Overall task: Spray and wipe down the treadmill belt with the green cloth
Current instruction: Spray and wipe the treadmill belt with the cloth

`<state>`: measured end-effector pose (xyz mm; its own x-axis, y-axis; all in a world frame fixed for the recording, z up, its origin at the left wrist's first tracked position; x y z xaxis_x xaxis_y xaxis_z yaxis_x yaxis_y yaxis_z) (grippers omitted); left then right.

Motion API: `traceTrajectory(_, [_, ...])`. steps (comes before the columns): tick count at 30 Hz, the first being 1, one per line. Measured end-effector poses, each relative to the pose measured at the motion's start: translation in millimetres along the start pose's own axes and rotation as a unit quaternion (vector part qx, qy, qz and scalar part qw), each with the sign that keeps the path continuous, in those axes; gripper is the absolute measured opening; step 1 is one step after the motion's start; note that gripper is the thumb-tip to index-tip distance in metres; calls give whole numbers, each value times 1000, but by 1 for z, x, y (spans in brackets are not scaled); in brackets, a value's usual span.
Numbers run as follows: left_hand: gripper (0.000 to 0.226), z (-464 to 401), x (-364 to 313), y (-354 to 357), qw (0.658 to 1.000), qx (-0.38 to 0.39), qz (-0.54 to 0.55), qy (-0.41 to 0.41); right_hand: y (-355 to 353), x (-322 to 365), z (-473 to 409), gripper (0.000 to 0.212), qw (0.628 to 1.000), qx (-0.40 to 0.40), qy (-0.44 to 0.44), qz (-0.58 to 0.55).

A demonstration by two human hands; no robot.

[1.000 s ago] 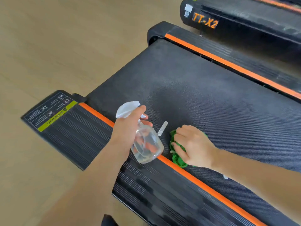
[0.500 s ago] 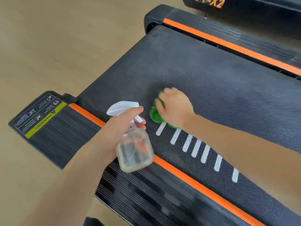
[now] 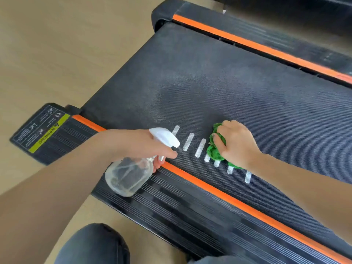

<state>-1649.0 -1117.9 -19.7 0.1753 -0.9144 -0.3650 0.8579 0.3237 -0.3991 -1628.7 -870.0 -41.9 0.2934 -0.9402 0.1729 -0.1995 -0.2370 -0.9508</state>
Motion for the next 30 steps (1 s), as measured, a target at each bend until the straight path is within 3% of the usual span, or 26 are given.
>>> traceTrajectory(6, [43,14,-12,3,996,2,-91,17,-1,-1,1,42,999,-2,31,8])
traceTrajectory(8, [53,18,-11,3,994,3,-108,19,-1,0,2,43,999,-3,35,12])
traceTrajectory(10, [57,18,-10,4,994,1,-105,18,1,2,2,43,999,0,37,19])
traceTrajectory(13, [41,19,-6,0,997,-32,-71,16,-4,3,1,44,999,-6,39,20])
traceTrajectory(15, [35,24,-4,-11,995,-86,-28,32,-8,15,9,39,1000,-7,11,-1])
traceTrajectory(18, [30,36,0,-38,979,-170,79,82,-2,62,29,32,993,21,-115,-28])
traceTrajectory(21, [18,47,7,-61,933,-244,219,147,1,86,30,29,975,31,-219,-35])
traceTrajectory(24, [13,49,29,-76,850,-363,347,161,8,104,5,30,958,26,-285,-20])
traceTrajectory(27, [20,43,53,-73,767,-438,437,171,31,133,-49,31,965,-13,-261,-25])
traceTrajectory(30, [30,33,60,-70,719,-465,482,186,45,153,-100,29,982,-51,-182,-28])
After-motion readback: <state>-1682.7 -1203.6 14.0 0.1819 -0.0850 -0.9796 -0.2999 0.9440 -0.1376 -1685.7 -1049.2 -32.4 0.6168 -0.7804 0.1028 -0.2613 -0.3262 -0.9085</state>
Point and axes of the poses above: each hand's wrist, its own z-axis away from the middle knuckle, its own y-axis out of the palm, x = y × z, the point moved 8 cm from there along -z, towards the middle knuckle, and after that the axes turned 5 degrees about -y, right-handed, at the moved point
